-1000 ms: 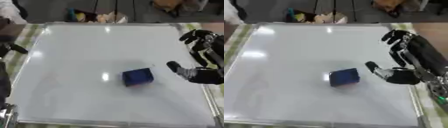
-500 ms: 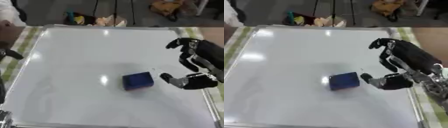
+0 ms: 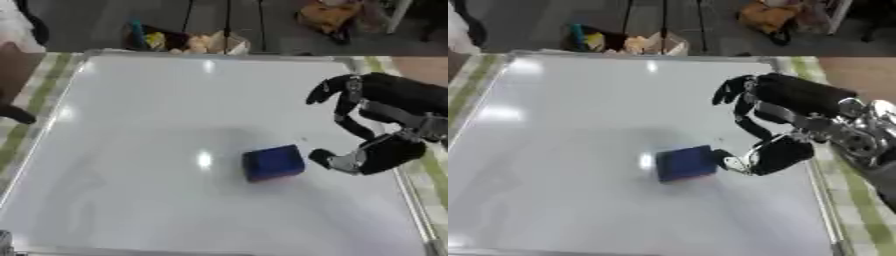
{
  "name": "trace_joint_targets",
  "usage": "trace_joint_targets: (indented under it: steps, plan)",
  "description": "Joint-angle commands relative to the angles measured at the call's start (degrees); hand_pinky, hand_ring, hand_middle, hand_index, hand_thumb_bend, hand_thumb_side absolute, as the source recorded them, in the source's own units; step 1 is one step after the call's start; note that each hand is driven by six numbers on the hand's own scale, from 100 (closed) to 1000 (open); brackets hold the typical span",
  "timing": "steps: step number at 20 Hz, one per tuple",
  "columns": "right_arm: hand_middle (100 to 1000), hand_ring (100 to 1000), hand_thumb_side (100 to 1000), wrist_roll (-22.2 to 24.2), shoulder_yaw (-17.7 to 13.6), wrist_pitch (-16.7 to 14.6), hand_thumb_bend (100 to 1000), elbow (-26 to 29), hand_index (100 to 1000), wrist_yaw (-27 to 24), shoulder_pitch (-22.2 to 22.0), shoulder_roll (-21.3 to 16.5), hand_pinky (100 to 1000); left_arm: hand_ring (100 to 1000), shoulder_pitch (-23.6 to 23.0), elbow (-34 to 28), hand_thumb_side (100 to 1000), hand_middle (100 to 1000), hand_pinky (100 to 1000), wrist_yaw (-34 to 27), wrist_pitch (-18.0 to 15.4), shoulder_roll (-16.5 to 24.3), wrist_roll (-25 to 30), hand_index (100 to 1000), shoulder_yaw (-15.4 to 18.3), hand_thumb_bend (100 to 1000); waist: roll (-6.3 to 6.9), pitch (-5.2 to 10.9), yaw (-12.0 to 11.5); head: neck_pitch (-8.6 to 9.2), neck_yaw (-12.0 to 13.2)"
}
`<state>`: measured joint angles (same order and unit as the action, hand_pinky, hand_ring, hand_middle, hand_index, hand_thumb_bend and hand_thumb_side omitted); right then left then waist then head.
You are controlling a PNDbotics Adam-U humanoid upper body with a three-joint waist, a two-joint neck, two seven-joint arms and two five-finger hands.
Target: Wipe the whiteboard clean with a brush.
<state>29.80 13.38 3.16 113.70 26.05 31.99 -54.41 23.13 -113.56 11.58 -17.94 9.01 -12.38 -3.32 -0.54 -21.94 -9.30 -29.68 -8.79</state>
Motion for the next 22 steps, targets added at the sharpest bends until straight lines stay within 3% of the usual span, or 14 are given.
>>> trace_joint_targets:
  steps: [1, 8, 13, 22]
  plan:
    - [783, 800, 564, 2.32, 0.36, 1.21, 342, 0.89, 165, -1.36, 1.59, -1.80, 660, 893, 0.70, -1.03, 930, 794, 438, -0.30, -0.08, 0.60, 0.38, 610, -0.57, 100, -0.20, 1.27, -0.16, -0.39, -0.55]
    - [784, 809, 557, 6.93, 2.70, 3.97, 355, 0.89, 169, -2.86, 3.68, -0.97, 667, 894, 1.11, -1.03, 930, 794, 439, -0.62, 0.00, 0.41, 0.80, 611, -0.78, 100, -0.63, 1.19, -0.73, -0.58, -1.52]
    - [794, 821, 547, 9.32, 4.07, 5.16, 354, 0.89, 172, -1.01, 5.20, -0.45, 677, 894, 1.21, -1.03, 930, 794, 439, -0.79, 0.05, 0.31, 1.00, 611, -0.87, 100, -0.94, 1.31, -1.18, -0.63, -2.07]
    - [803, 822, 521, 12.01, 4.83, 8.62, 322, 0.89, 174, 0.22, 6.24, 0.66, 676, 898, 1.53, -1.03, 932, 796, 437, -0.84, 0.22, 0.37, 1.35, 607, -0.95, 100, -1.47, 0.64, -2.26, 0.87, -3.08]
